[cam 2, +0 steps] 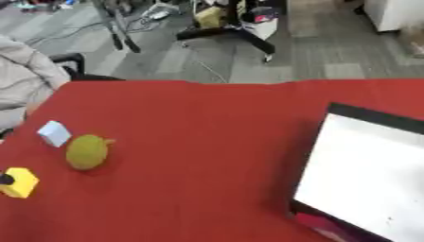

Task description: Pick up the objects with one hand, pass them to the other hand, and then place them into the box on the other side of the table.

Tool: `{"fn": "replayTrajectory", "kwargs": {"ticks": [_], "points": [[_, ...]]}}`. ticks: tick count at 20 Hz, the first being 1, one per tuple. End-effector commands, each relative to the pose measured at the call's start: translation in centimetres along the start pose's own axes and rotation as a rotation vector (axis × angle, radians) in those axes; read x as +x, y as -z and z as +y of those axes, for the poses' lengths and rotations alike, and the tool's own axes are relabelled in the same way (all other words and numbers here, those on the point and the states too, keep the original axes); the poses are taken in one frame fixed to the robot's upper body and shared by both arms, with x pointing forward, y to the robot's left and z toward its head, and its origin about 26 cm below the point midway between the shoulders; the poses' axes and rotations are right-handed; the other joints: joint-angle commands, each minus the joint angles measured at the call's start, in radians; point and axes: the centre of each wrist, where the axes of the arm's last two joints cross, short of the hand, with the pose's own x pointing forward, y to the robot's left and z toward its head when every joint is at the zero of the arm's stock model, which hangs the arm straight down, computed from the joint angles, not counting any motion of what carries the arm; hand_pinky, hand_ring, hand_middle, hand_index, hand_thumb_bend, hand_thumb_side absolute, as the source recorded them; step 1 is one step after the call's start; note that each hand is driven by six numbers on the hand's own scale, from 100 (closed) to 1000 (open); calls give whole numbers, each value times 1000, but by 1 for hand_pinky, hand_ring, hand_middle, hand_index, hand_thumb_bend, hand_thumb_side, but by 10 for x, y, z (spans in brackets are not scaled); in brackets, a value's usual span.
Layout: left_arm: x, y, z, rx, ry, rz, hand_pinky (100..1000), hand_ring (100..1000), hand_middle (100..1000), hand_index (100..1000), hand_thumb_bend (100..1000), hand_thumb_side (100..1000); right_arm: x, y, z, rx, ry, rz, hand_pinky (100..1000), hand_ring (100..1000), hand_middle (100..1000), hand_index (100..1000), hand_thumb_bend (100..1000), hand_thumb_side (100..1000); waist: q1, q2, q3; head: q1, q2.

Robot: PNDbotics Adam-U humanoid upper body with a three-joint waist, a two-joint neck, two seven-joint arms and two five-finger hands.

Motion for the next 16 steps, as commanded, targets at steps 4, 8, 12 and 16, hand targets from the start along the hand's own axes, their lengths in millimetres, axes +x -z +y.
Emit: {"fn": "replayTrajectory", "kwargs": {"ticks": [4, 8, 12, 16], "points": [[-3, -1, 8, 6, 41, 39, 925, 938, 829, 765, 1000, 589, 10, 1, -4, -1, -30, -16, 1000, 1000, 1000, 1000, 247, 418, 11, 3, -2, 4, -1], [2, 4, 1, -9, 61, 48, 922, 938, 832, 765, 1000, 606, 9, 0, -4, -4, -28, -12, 1000, 1000, 1000, 1000, 243, 420, 10, 5, -2, 7, -2], [5, 8, -4, -15, 75, 67, 917, 937, 832, 767, 1000, 633, 8, -2, -4, -8, -27, -8, 1000, 1000, 1000, 1000, 240, 423, 9, 7, -5, 12, -2], [7, 11, -9, -21, 74, 74, 914, 936, 833, 754, 1000, 628, 7, -4, -4, -12, -29, -3, 1000, 1000, 1000, 1000, 239, 426, 10, 11, -7, 14, -4]]}}
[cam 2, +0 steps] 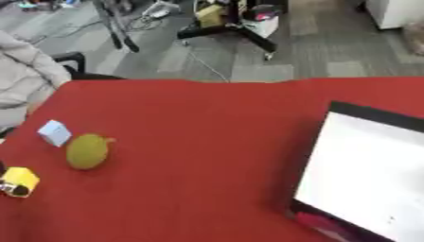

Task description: Pick up the objects with one hand, pass them to the other hand, and then place them into the box on the other side of the table.

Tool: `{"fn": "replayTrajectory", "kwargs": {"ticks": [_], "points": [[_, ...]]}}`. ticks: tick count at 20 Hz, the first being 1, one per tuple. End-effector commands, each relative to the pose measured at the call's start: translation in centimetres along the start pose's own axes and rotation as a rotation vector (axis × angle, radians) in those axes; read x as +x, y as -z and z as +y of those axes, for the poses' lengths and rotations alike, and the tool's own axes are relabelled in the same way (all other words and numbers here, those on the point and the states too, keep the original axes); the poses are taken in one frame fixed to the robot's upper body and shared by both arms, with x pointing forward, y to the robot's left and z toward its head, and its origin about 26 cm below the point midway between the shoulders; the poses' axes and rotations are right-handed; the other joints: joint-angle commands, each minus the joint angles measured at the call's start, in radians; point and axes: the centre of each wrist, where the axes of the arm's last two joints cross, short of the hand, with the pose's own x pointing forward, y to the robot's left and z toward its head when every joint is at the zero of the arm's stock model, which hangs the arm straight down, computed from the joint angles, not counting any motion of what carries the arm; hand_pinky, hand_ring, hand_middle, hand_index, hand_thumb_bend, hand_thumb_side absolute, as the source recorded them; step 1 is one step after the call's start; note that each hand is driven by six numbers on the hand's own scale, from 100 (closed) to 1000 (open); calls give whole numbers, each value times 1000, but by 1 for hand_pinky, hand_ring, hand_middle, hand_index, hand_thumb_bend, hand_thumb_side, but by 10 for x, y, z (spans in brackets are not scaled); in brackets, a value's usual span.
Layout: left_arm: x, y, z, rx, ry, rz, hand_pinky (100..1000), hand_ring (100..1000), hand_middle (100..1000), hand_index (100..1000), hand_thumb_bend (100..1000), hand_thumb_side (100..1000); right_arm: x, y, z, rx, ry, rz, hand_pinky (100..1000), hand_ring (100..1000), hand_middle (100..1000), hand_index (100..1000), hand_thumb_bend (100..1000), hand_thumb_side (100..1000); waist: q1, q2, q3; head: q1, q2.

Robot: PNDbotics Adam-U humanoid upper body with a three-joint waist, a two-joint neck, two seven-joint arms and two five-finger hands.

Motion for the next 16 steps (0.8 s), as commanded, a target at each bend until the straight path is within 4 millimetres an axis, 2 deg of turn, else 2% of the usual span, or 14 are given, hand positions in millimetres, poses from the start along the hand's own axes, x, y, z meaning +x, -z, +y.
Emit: {"fn": "replayTrajectory", "kwargs": {"ticks": [1, 5, 9, 13, 15, 16], "points": [[-6, -6, 14, 35, 4, 25, 913, 936, 838, 751, 1000, 632, 9, 2, -4, 2, -30, -17, 1000, 1000, 1000, 1000, 238, 426, 10, 0, 0, 5, -4], [-2, -4, 12, 35, -11, 22, 909, 936, 842, 731, 1000, 640, 9, 2, -4, 4, -32, -18, 1000, 1000, 1000, 1000, 235, 427, 11, 3, -1, 6, -5], [2, -2, 11, 37, -23, 20, 906, 937, 840, 706, 854, 645, 9, 2, -4, 4, -33, -18, 1000, 1000, 1000, 1000, 233, 429, 11, 5, -2, 7, -5], [5, 0, 9, 35, -45, 14, 905, 937, 835, 675, 666, 654, 8, 1, -5, 4, -33, -15, 1000, 1000, 1000, 1000, 230, 430, 10, 5, -1, 5, -3], [6, 0, 10, 33, -52, 6, 903, 935, 831, 665, 655, 609, 7, 0, -4, 4, -31, -11, 1000, 1000, 1000, 1000, 229, 431, 10, 3, 0, 4, -2], [7, 0, 11, 30, -54, 2, 900, 933, 826, 657, 637, 552, 7, 0, -4, 4, -31, -10, 1000, 1000, 1000, 1000, 227, 431, 10, 2, 1, 4, -2]]}}
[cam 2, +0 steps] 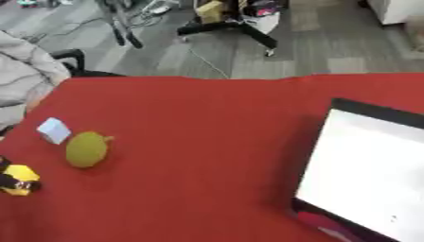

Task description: Pick up the objects with one hand, pass them to the other hand, and then place them into the box on the other side of the table.

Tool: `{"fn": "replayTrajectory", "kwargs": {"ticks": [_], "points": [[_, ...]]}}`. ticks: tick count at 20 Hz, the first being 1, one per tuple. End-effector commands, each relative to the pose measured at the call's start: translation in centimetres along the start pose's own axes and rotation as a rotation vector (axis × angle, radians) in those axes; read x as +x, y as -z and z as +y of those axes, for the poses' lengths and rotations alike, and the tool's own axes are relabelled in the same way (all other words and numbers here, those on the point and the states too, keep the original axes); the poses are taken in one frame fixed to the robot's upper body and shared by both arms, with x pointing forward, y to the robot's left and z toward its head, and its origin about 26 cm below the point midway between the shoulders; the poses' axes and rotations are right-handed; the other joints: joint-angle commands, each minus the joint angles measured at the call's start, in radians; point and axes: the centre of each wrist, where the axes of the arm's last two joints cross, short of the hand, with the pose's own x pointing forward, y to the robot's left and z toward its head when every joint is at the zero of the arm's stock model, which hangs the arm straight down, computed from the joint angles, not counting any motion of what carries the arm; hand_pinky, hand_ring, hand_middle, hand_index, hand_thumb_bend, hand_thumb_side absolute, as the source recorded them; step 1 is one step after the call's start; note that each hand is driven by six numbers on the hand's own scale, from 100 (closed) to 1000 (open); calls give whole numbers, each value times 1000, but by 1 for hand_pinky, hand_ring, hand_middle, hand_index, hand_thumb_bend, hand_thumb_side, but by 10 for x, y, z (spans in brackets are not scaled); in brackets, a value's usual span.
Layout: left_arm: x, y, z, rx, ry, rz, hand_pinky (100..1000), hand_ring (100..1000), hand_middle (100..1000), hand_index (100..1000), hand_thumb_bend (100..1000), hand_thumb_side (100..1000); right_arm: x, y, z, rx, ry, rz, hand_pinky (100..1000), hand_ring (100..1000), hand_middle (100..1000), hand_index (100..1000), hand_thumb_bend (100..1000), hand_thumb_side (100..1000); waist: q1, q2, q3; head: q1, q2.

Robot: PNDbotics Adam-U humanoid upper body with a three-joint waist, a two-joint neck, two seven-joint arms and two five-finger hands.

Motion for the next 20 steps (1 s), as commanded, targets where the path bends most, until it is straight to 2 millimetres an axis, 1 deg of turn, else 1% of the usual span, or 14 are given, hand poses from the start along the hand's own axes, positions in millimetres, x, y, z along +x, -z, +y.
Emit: {"fn": "replayTrajectory", "kwargs": {"ticks": [1, 2, 4, 5, 6, 7, 8, 10, 12, 14, 16, 20], "points": [[-6, -7, 16, 20, -7, 7, 899, 932, 825, 655, 619, 524, 9, 2, -4, 6, -26, -16, 1000, 1000, 1000, 1000, 227, 431, 10, -9, 2, -3, -1], [-6, -7, 16, 15, -7, 6, 898, 930, 823, 651, 570, 476, 9, 2, -4, 6, -25, -15, 1000, 1000, 1000, 1000, 226, 431, 10, -10, 2, -5, 0], [-7, -7, 17, 7, -7, 6, 894, 927, 822, 648, 516, 396, 9, 2, -4, 7, -23, -14, 1000, 1000, 1000, 1000, 224, 431, 9, -15, 2, -11, 4], [-7, -7, 18, 3, -7, 7, 892, 926, 821, 647, 504, 368, 9, 2, -4, 6, -22, -14, 1000, 1000, 1000, 1000, 224, 431, 9, -17, 2, -14, 7], [-7, -7, 18, 1, -6, 7, 892, 926, 821, 647, 504, 368, 9, 2, -4, 6, -21, -13, 1000, 1000, 1000, 1000, 224, 431, 9, -18, 3, -16, 9], [-7, -8, 19, -1, -3, 7, 887, 923, 818, 645, 471, 286, 8, 1, -4, 6, -20, -11, 1000, 1000, 1000, 1000, 223, 431, 9, -20, 3, -19, 11], [-8, -8, 21, -3, -1, 6, 885, 922, 817, 646, 472, 253, 8, 1, -4, 5, -20, -9, 1000, 1000, 1000, 1000, 221, 431, 9, -23, 4, -21, 14], [-8, -9, 23, -5, -1, 5, 882, 920, 814, 640, 426, 213, 8, 1, -4, 6, -19, -7, 1000, 1000, 1000, 1000, 220, 432, 10, -26, 5, -26, 18], [-7, -10, 26, -6, 0, 0, 879, 918, 812, 638, 407, 193, 8, 0, -4, 5, -18, -2, 1000, 1000, 1000, 1000, 218, 433, 11, -29, 5, -30, 20], [-6, -11, 29, -5, 0, -6, 875, 914, 808, 632, 392, 213, 7, -1, -4, 5, -17, 2, 1000, 1000, 1000, 1000, 217, 433, 11, -32, 6, -35, 24], [-6, -13, 34, -2, -4, -15, 873, 912, 806, 627, 381, 208, 7, -1, -4, 6, -17, 6, 1000, 1000, 1000, 1000, 217, 433, 12, -36, 6, -38, 28], [-5, -19, 45, 13, -20, -45, 869, 907, 802, 603, 343, 170, 7, -1, -4, 8, -14, 7, 1000, 1000, 1000, 1000, 214, 431, 11, -44, 10, -45, 36]]}}
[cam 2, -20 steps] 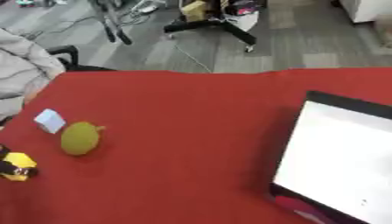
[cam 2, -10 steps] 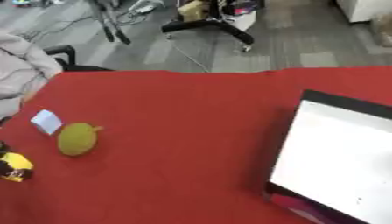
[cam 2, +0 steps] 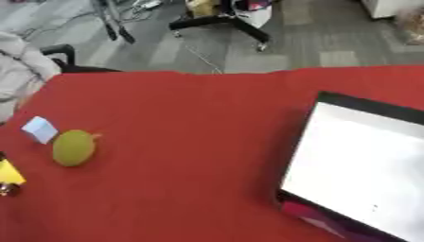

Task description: Pick up the objects with one hand, pass them to the other hand, and then place them into the box on the other side of the table.

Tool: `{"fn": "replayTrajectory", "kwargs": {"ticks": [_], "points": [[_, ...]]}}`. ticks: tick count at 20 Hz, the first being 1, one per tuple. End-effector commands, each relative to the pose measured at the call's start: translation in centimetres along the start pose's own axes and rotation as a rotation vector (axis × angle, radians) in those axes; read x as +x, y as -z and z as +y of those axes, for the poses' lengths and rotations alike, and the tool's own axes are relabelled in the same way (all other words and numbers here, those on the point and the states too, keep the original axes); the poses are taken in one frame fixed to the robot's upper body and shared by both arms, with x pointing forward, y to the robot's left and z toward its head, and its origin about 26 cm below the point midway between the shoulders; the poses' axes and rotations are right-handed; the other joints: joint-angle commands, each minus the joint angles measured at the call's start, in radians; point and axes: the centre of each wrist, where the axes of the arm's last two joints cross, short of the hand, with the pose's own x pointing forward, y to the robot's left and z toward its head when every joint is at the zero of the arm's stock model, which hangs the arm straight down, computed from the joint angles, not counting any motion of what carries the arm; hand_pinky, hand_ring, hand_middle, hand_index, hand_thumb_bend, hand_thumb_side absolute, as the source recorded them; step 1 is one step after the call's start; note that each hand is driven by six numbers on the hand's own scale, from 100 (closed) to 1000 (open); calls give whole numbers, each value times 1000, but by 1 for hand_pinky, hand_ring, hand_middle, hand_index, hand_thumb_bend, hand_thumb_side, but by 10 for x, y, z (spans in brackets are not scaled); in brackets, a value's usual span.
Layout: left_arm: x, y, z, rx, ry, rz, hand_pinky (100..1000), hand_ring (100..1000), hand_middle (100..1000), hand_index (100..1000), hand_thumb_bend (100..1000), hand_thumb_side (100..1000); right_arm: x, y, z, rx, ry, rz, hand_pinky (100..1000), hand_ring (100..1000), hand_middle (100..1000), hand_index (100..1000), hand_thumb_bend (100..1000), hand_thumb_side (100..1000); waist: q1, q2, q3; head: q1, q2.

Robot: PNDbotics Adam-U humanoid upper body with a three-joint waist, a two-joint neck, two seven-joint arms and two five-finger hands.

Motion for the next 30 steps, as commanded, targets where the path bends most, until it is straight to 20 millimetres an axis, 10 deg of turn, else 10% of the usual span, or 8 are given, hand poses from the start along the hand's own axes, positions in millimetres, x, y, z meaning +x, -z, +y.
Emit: {"fn": "replayTrajectory", "kwargs": {"ticks": [1, 16, 30], "points": [[-12, -20, 32, 63, 0, 3, 869, 907, 802, 603, 343, 170, 10, 4, -4, 5, -21, -25, 1000, 1000, 1000, 1000, 214, 431, 11, -41, 4, -7, 9], [32, -68, 61, 148, -38, -342, 880, 858, 779, 592, 163, 159, 20, 21, -4, 55, -15, -110, 1000, 1000, 1000, 1000, 212, 406, -12, -48, 10, -30, 3], [128, -114, 42, 193, -55, -783, 861, 837, 757, 617, 100, 264, 38, 101, 15, 315, -125, -242, 1000, 990, 1000, 1000, 284, 351, -43, -59, 11, -64, -7]]}}
